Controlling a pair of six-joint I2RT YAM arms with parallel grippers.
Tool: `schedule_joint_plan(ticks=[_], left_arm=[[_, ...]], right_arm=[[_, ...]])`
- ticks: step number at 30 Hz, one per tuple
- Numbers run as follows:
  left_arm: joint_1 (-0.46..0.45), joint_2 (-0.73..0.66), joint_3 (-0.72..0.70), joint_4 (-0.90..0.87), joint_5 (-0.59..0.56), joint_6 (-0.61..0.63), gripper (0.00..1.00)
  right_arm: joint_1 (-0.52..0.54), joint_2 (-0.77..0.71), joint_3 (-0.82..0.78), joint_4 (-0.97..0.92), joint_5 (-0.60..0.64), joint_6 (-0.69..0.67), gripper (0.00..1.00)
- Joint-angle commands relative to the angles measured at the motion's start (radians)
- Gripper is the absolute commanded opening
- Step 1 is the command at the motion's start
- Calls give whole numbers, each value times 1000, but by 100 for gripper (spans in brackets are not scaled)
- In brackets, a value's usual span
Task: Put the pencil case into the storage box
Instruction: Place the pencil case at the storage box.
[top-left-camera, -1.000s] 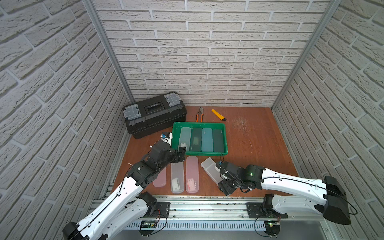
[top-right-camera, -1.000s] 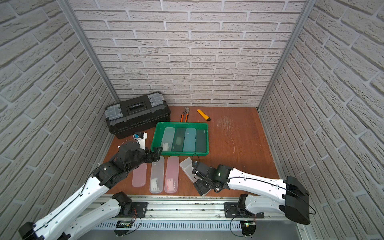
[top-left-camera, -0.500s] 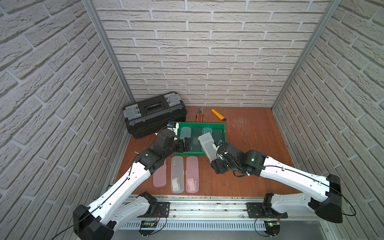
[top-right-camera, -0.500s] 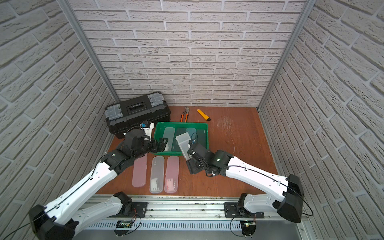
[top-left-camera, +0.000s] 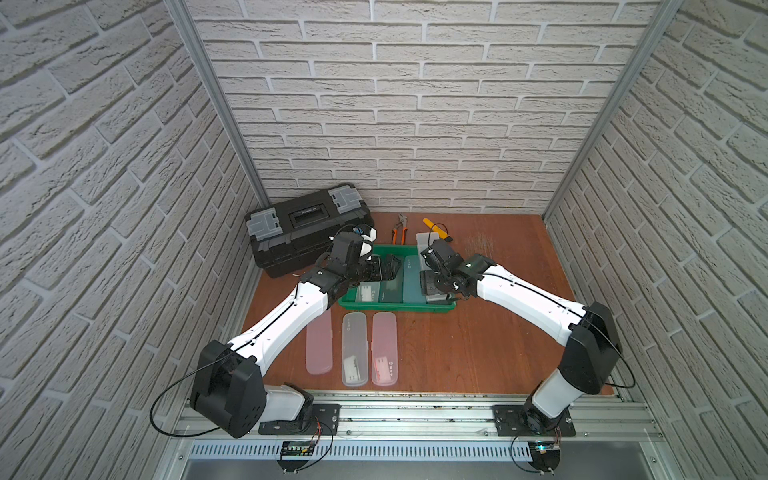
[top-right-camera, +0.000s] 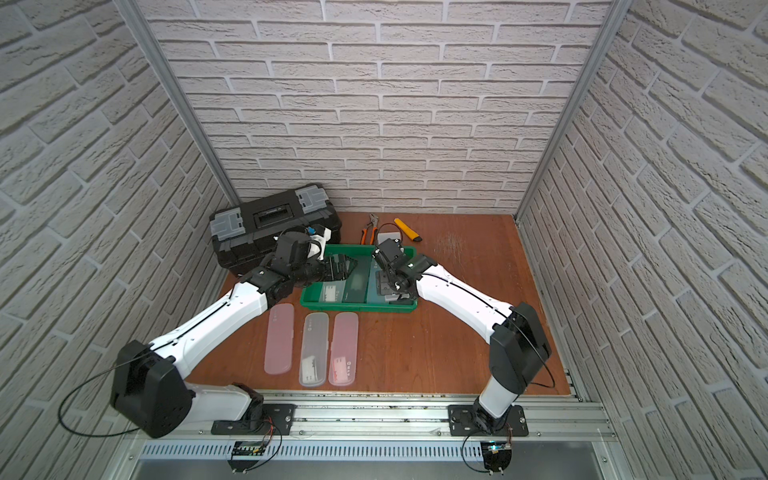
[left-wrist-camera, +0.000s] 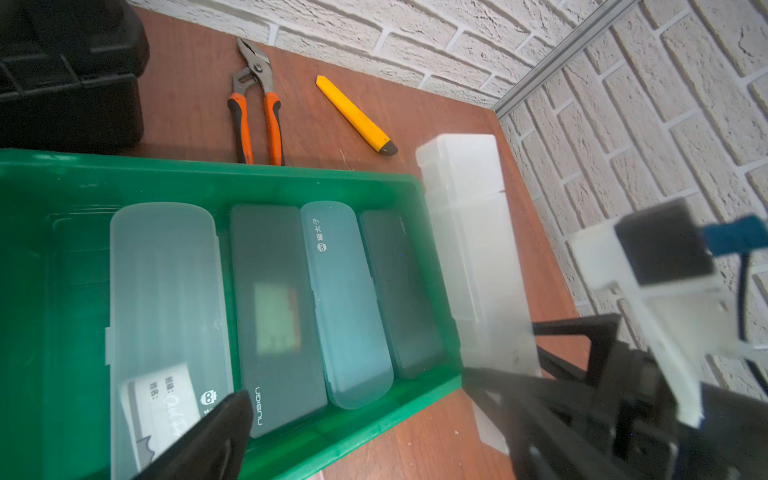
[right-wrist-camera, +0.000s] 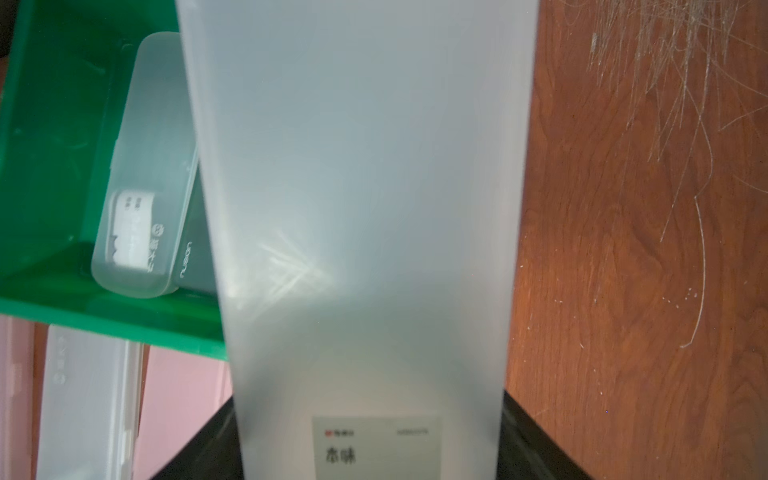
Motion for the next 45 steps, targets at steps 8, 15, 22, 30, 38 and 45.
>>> schedule_joint_plan(ticks=[8,15,22,30,38,45], left_arm=[[-7,-40,-98,81,16,-49,98],[-25,-41,-132,101,7,-66,99],[-37,-23,-116,82,12,-49,99],[-37,-48,-130,76,-15,-40,98],[-40,-74,-131,45,-26,-14,98],[-44,-110,-146,11,-81,0,99]], right_arm=[[-35,177,110,-15,33,28,37],[-44,217,127,-45,117,20,38],[-50,256,133,-40,95,24,45],[-44,243,116,-44,111,20,84],[-38,178,143,-62,169,-12,92],[-42,227,261,-84,250,-121,93]])
